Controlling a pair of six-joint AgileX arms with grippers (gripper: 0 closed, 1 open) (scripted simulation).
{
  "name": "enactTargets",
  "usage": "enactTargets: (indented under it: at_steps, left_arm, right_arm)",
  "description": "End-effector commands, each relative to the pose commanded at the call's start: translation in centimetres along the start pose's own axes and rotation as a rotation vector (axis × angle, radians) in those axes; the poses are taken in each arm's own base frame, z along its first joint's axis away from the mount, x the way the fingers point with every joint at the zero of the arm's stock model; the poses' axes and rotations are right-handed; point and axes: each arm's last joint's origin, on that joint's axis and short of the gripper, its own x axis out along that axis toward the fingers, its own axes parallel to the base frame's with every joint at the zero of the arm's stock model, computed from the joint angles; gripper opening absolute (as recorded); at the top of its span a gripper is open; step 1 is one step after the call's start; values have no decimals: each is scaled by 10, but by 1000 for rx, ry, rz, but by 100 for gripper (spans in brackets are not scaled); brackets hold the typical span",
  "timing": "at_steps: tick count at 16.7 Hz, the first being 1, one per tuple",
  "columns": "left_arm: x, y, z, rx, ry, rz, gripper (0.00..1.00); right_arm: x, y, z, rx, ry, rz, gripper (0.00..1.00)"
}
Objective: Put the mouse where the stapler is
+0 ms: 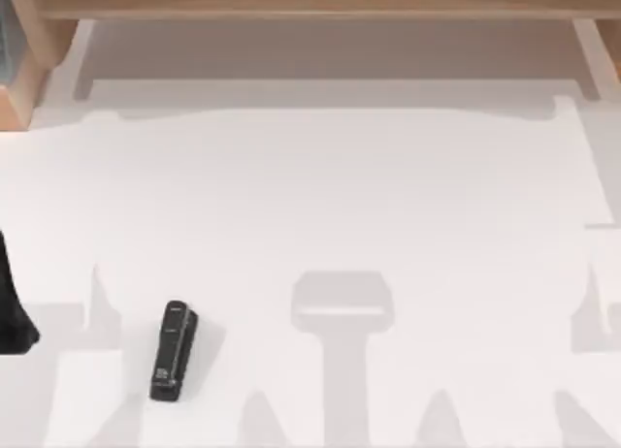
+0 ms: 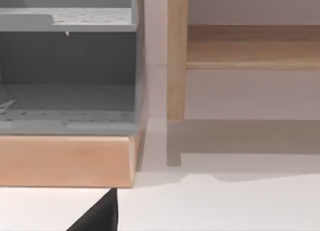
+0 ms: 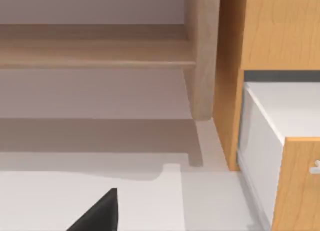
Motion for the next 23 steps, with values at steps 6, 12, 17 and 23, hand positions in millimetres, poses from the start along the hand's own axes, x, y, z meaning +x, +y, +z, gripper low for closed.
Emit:
enactTargets:
  at_steps: [6, 12, 17, 23]
  left_arm:
    - [0, 0, 0, 0, 0, 0, 100]
    - [0, 0, 0, 0, 0, 0, 100]
    - [0, 0, 0, 0, 0, 0, 100]
    - [0, 0, 0, 0, 0, 0, 100]
  right_arm:
    - [1, -6, 17, 4, 94, -62, 100]
    - [27, -31, 99, 44, 440, -244, 100]
    - [120, -78, 175, 98, 773, -336, 100]
    - [272, -152, 144, 146, 1151, -315, 100]
